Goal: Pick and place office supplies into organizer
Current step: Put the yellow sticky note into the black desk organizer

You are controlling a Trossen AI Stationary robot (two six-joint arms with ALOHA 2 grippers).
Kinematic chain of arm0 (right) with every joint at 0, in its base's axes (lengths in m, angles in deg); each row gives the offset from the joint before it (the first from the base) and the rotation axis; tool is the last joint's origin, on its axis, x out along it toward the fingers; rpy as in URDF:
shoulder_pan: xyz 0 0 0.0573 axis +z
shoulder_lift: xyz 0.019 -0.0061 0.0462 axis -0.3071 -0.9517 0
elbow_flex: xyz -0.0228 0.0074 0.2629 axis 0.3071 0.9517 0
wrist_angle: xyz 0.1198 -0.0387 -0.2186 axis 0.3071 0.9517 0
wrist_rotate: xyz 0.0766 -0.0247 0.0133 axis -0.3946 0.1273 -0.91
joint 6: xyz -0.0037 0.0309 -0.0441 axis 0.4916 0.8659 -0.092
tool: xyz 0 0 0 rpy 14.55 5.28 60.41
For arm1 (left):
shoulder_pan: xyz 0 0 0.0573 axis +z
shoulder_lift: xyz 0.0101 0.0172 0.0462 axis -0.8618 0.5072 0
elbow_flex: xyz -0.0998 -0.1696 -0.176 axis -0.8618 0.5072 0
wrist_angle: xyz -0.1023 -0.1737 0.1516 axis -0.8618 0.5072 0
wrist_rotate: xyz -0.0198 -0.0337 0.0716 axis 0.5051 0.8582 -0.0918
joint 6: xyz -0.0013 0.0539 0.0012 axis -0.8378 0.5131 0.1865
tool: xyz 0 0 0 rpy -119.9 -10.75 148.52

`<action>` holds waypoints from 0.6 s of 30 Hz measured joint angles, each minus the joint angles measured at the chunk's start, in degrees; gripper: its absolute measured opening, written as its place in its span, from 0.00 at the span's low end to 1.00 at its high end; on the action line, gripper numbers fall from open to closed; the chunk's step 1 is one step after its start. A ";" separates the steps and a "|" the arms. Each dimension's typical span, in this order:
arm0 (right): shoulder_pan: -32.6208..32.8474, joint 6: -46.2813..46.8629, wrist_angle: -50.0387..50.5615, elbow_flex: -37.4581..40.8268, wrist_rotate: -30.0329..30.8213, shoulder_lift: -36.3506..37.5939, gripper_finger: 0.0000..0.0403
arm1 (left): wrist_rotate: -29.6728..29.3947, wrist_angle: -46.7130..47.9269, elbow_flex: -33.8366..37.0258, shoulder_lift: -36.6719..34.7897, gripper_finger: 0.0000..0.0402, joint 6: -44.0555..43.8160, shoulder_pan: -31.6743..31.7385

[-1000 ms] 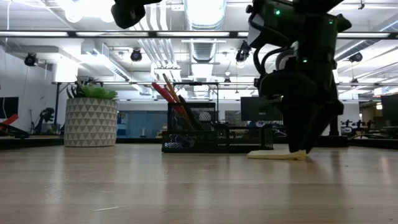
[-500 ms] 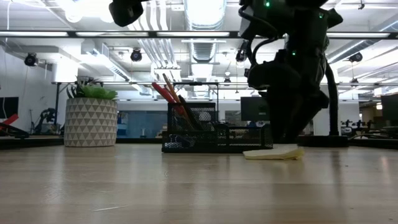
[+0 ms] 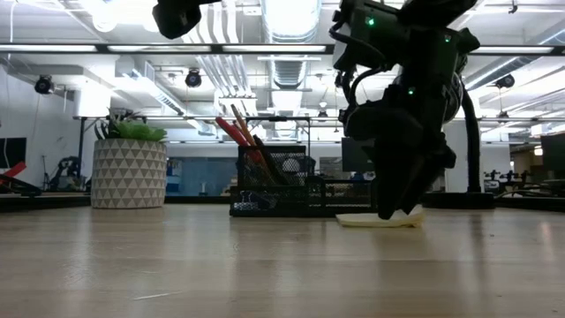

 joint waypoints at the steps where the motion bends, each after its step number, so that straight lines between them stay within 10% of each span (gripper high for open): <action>1: -0.02 -0.05 0.21 -0.02 0.05 -0.02 0.52 | -0.14 0.31 0.03 -0.02 0.47 0.01 0.00; 18: 0.11 -3.87 0.81 -0.49 -2.29 0.49 0.02 | -0.63 0.19 0.04 -0.07 0.47 0.39 0.27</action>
